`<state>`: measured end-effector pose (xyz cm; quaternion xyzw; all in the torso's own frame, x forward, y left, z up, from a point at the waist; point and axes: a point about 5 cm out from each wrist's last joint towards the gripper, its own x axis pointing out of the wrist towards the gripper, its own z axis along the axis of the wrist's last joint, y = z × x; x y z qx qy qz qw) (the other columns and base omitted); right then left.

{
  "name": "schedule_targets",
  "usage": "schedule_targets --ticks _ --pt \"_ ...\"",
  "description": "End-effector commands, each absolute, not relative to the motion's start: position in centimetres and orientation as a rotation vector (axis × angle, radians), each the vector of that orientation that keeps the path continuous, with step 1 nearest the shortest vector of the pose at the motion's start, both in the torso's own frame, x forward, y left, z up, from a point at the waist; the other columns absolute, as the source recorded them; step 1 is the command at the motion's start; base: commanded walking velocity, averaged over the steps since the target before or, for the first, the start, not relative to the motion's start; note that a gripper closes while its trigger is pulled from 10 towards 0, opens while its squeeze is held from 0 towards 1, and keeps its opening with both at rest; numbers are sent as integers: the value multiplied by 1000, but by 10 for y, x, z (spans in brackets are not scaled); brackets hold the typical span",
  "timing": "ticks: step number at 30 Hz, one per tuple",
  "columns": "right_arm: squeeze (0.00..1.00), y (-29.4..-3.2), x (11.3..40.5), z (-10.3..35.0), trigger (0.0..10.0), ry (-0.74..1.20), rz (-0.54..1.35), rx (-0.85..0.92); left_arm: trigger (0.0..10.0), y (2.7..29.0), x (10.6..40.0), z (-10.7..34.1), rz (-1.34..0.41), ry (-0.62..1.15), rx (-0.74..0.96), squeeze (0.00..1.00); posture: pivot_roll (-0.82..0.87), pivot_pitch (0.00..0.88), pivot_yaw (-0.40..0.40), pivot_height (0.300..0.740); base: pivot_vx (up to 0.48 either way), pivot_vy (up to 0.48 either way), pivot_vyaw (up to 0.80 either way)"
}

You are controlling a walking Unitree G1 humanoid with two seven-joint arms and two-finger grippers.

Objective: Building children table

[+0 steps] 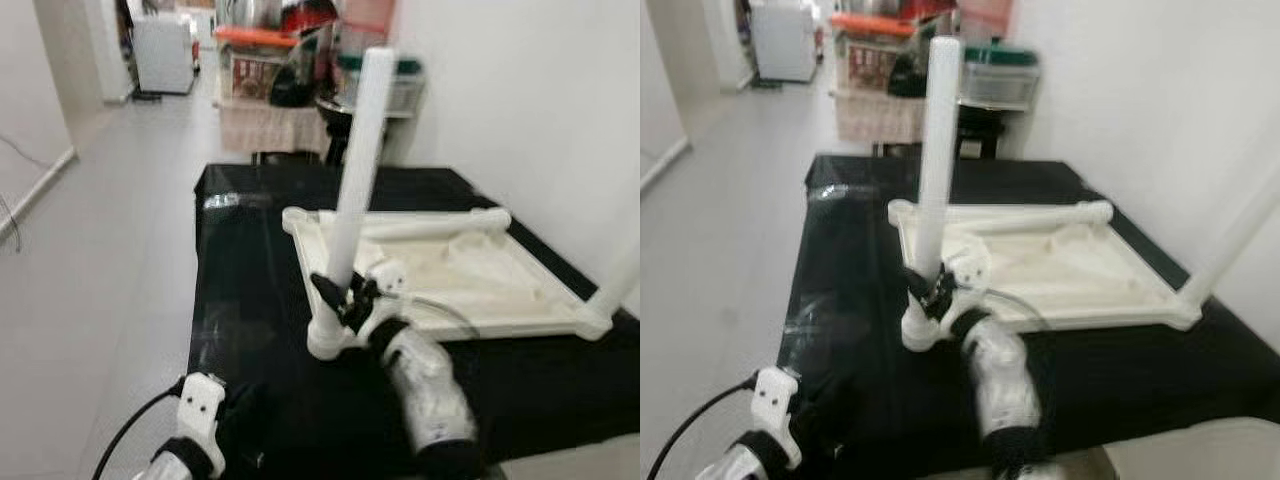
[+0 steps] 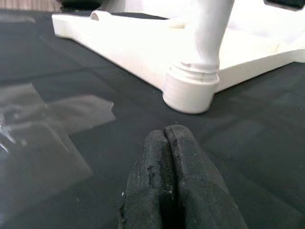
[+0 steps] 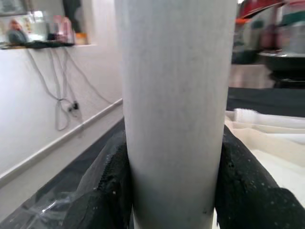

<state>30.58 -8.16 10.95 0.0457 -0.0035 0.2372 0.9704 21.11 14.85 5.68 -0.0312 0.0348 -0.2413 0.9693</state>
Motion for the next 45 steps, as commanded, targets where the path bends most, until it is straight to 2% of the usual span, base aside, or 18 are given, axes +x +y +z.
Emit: schedule_targets --ticks 1,7,8,9,11,14,16,17,21,24,28,29,30,36,45 --pt "0 -86 296 72 0 181 479 68 10000 150 213 57 -503 81 -65 0 63 0 -62 740 0 0 0" --pt "0 -99 310 79 0 148 451 22 10000 152 214 58 -492 74 -79 0 66 0 -62 740 0 0 0" --pt "0 -102 314 82 10000 144 456 31 10000 151 215 58 -486 70 -73 0 76 0 -62 740 0 0 0" --pt "1000 -102 317 90 10000 139 497 50 10000 151 216 59 -480 67 -66 0 75 0 -60 740 0 0 0" --pt "1000 -100 318 94 10000 136 540 61 10000 151 217 59 -481 67 -67 0 75 0 -60 740 0 0 0" --pt "1000 -99 327 116 10000 57 739 61 10000 150 218 58 -487 69 -77 0 72 0 -57 740 0 0 0" --pt "1000 -99 327 116 10000 57 739 61 10000 150 218 58 -487 69 -77 0 72 0 -57 740 0 0 0" --pt "0 -100 331 130 10000 18 871 4 10000 150 219 59 -488 69 -79 0 80 0 -62 740 0 0 0" --pt "0 -105 336 142 10000 36 1121 -54 10000 148 221 58 -489 68 -78 0 97 0 -77 740 0 0 0" --pt "0 -107 339 145 10000 71 1203 -42 10000 148 221 58 -486 66 -78 0 108 0 -85 740 0 0 0" --pt "0 -109 350 148 10000 103 1210 -19 10000 147 222 58 -482 63 -79 0 118 0 -92 740 0 0 0" --pt "0 -110 352 149 7333 114 1214 -12 10000 147 222 58 -480 62 -80 0 121 0 -95 740 0 0 0" --pt "0 -111 354 150 0 124 1224 3 10000 147 222 58 -479 62 -81 0 121 0 -95 740 0 0 0" --pt "0 -123 356 154 0 122 1234 70 10000 145 221 58 -477 60 -88 0 117 0 -95 740 0 0 0" --pt "0 -141 352 147 0 85 1186 52 10000 144 220 58 -477 57 -93 0 103 0 -97 740 0 0 0"
